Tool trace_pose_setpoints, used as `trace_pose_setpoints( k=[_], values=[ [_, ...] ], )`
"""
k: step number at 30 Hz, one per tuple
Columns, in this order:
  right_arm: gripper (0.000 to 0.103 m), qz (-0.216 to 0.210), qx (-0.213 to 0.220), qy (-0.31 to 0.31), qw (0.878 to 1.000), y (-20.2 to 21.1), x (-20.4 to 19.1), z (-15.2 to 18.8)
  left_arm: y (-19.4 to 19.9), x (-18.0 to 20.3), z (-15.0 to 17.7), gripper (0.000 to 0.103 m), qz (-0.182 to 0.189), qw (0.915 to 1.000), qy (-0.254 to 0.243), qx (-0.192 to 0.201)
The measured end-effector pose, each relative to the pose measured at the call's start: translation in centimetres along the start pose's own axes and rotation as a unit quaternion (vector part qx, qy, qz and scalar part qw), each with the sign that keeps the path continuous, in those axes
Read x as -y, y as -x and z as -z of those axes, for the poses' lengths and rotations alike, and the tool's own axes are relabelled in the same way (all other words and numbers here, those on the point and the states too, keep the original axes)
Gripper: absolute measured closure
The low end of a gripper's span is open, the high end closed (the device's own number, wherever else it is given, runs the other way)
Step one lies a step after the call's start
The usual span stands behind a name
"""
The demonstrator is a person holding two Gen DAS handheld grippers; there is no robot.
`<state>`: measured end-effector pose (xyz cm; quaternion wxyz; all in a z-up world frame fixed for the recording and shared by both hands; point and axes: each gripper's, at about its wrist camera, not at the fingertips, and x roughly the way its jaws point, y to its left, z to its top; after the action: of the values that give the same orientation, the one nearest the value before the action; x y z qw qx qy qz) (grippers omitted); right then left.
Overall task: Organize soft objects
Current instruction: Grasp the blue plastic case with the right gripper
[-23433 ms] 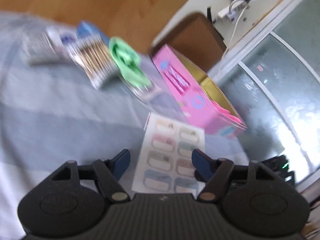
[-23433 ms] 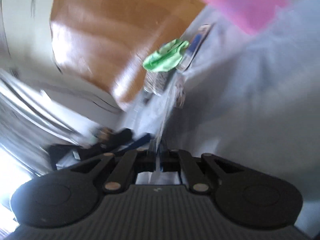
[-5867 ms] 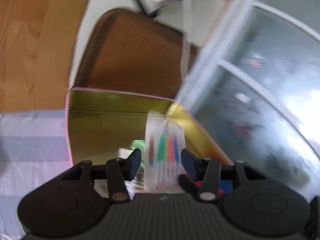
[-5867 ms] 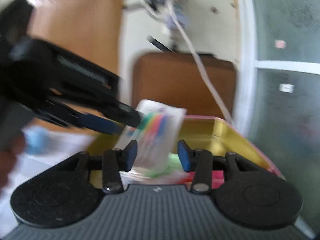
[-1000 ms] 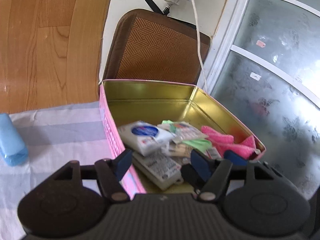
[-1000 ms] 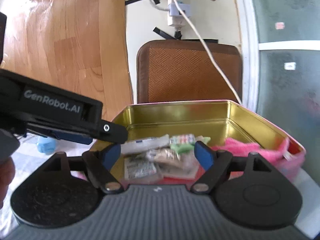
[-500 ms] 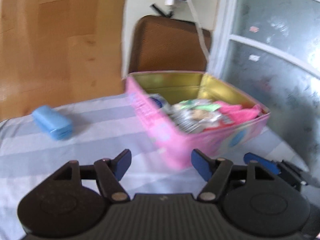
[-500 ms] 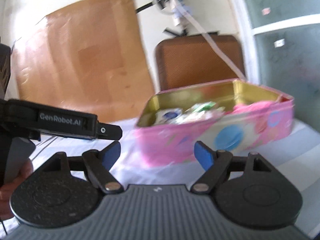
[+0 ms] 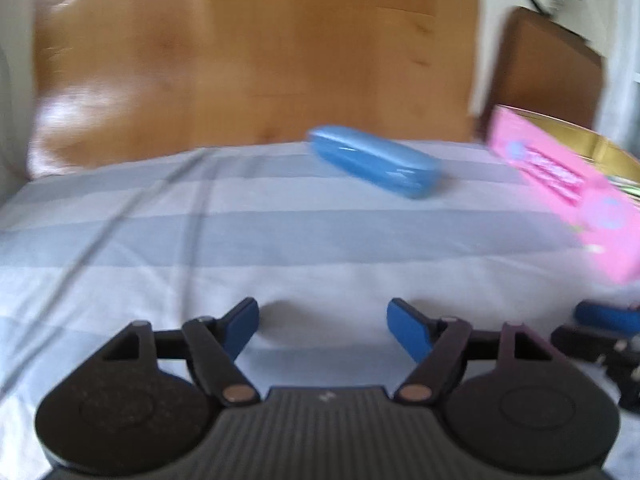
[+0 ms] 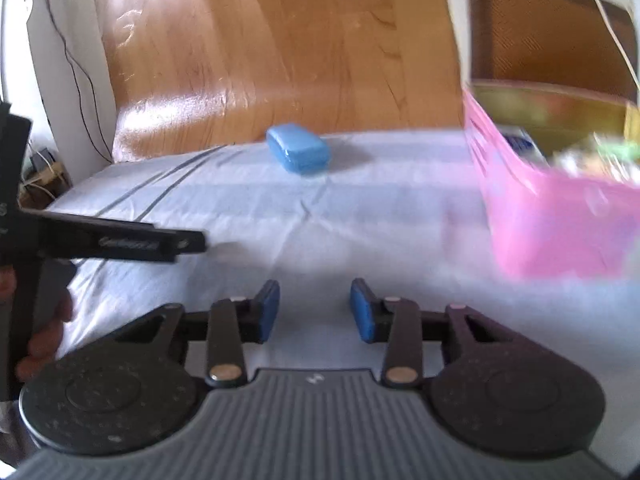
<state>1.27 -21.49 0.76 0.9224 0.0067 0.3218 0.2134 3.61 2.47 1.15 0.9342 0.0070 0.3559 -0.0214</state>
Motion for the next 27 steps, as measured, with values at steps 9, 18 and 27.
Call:
trace_pose_setpoints(
  k=[9,18,27],
  values=[
    [0.055,-0.003,0.019,-0.009,1.000,-7.9,0.9,-7.0,-0.1,-1.1,0.0,0.017,-0.013,0.9998,0.014,0.009],
    [0.037,0.019,-0.020,0.029,0.999,-15.2,-1.0,-9.9,-0.5,-1.5,0.1,0.015,-0.002,0.9995,0.028,0.014],
    [0.047,-0.018,-0.031,0.101,0.994,-7.0,-1.4,-4.7,-0.2,-2.2,0.3,0.010,0.022,0.9983,0.049,0.023]
  ],
)
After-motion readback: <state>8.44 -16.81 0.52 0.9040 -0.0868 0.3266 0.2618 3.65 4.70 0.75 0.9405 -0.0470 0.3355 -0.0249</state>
